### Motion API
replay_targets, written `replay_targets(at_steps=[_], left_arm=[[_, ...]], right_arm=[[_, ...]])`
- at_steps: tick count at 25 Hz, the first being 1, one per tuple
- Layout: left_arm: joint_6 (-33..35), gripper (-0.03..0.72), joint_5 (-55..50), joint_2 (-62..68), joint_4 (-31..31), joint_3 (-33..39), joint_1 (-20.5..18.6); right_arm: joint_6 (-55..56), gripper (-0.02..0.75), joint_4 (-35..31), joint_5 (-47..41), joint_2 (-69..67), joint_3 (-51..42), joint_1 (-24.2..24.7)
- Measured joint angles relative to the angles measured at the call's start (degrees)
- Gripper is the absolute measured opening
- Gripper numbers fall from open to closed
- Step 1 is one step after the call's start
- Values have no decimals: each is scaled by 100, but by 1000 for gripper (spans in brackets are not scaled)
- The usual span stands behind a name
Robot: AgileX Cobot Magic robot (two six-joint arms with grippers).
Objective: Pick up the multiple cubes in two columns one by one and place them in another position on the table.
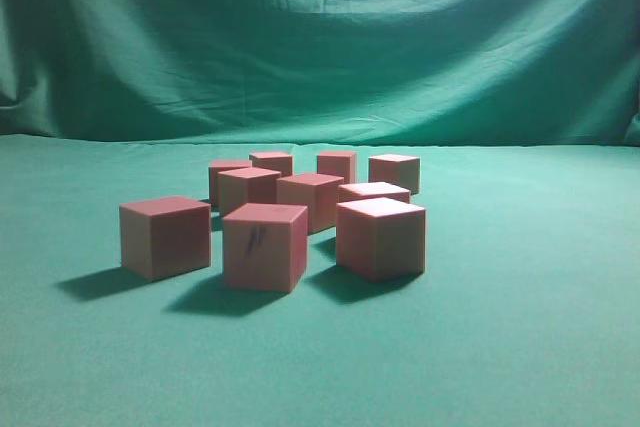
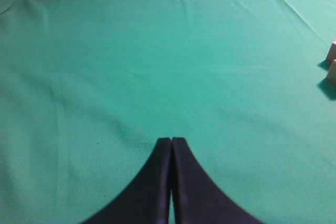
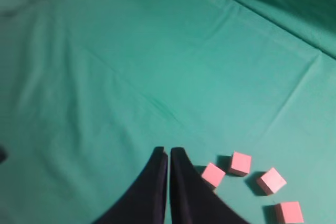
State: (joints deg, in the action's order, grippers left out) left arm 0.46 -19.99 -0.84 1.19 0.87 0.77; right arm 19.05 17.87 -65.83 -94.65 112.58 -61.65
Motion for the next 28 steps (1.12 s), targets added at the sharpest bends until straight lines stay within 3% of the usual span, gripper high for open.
replay_targets(at_steps=[7,12,18,23,28], left_arm=[[0,0,0,0,0,0,0],[0,0,0,0,0,0,0],[0,0,0,0,0,0,0],[0,0,0,0,0,0,0],[0,0,0,0,0,0,0]], right_arm=[[-524,0,-1028,-500,1030,22,0],[-1684,0,-1239,-729,1483,26,0],[-2229,0,-1377,-763,2141,-90,0],[-2525,0,-1438,-763,2804,-706,11],[-2552,0,-1622,-763,3465,-1735,550]])
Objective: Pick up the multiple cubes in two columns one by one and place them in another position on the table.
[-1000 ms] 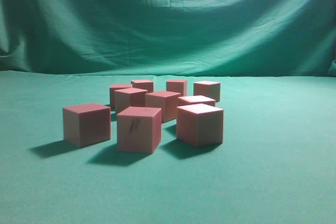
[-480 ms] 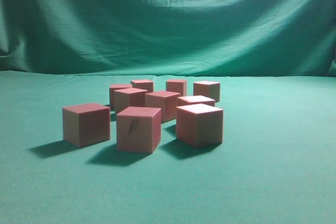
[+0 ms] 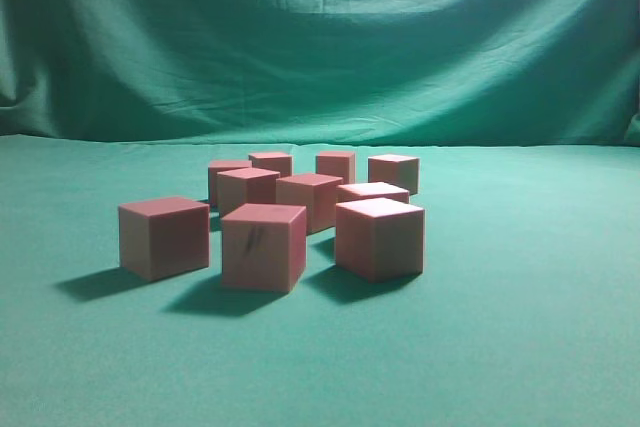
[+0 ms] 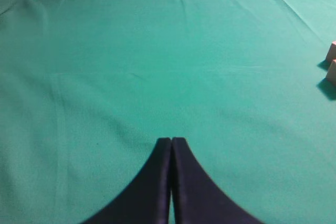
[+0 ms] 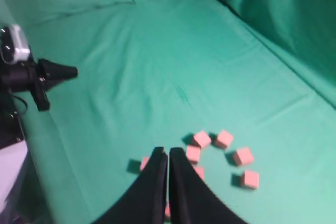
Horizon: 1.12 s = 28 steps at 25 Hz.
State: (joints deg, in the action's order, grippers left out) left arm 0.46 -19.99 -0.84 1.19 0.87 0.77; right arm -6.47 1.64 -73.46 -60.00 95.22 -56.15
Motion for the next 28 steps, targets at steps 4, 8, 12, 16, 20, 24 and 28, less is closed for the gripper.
replay_targets(at_steps=[4,8,12,16,20,24,28], left_arm=[[0,0,0,0,0,0,0],[0,0,0,0,0,0,0],[0,0,0,0,0,0,0],[0,0,0,0,0,0,0],[0,0,0,0,0,0,0],[0,0,0,0,0,0,0],[0,0,0,0,0,0,0]], right_arm=[[-8,0,-320,116,587,-961,861],[-8,0,-725,826,1181,-2024,1854],[-8,0,-1237,1736,1810,-3255,2804],[-13,0,-1612,2659,2459,-4562,3690],[-115,0,-1768,3471,3124,-5683,4203],[-938,0,-1790,4206,3786,-6648,4519],[-1358,0,-1812,4811,4414,-7483,4859]])
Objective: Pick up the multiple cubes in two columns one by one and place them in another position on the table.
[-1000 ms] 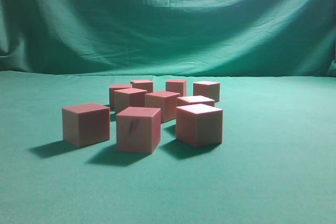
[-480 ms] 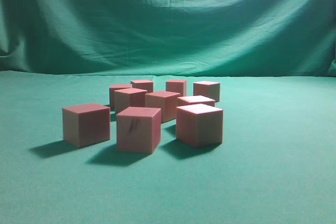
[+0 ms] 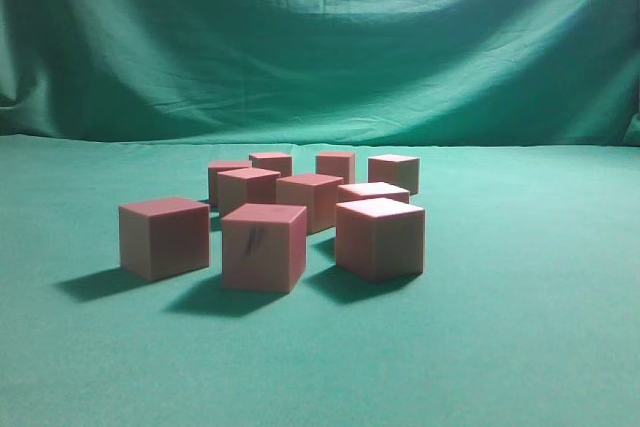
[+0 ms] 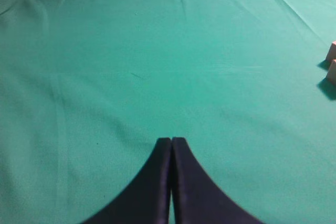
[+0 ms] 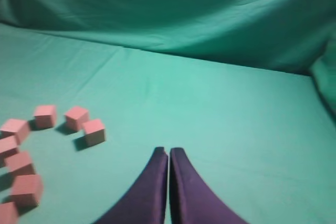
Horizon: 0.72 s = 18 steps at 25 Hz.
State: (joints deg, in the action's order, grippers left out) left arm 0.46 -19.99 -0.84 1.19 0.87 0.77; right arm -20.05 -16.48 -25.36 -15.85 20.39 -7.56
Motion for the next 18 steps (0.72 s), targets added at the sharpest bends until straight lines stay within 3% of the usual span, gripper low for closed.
replay_targets(at_steps=[6,11,18], left_arm=[[0,0,0,0,0,0,0],[0,0,0,0,0,0,0],[0,0,0,0,0,0,0]], right_arm=[[-19,0,-46,549,1033,-1204,503],[81,0,-119,1051,1488,-2019,569],[292,0,-105,1228,1541,-2181,572]])
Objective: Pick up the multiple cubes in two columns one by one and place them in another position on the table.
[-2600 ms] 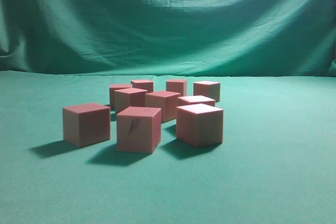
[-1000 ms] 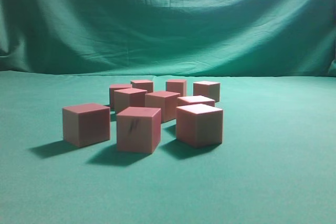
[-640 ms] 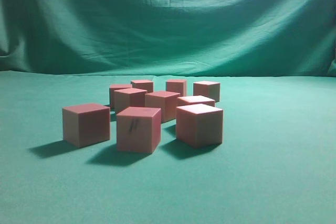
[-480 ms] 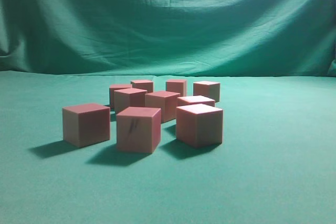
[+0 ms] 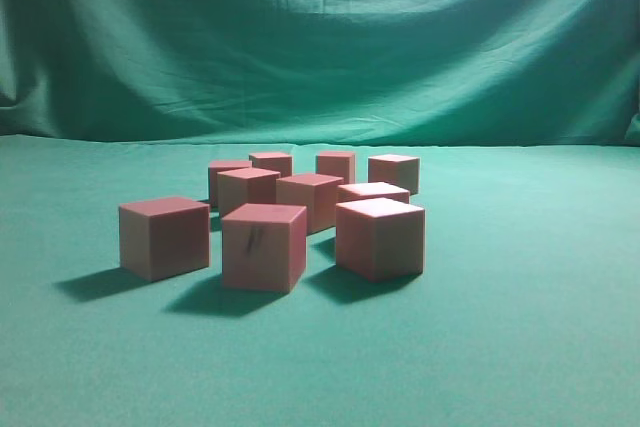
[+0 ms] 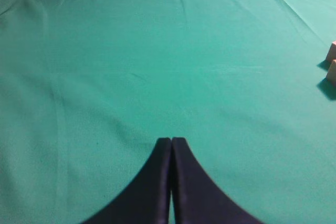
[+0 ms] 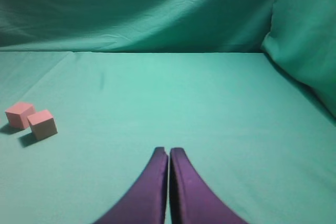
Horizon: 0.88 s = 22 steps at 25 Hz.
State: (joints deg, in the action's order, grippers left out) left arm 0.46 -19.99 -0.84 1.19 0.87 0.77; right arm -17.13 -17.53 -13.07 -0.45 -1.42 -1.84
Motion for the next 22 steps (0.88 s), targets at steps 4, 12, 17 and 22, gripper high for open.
replay_targets(at_steps=[4,12,17,22], left_arm=[[0,0,0,0,0,0,0],[0,0,0,0,0,0,0],[0,0,0,0,0,0,0],[0,0,0,0,0,0,0]], right_arm=[[44,0,19,-360,0,0,0],[796,0,808,-883,0,-8,0],[1884,0,1687,-895,0,-8,0],[1942,0,1765,-895,0,-8,0]])
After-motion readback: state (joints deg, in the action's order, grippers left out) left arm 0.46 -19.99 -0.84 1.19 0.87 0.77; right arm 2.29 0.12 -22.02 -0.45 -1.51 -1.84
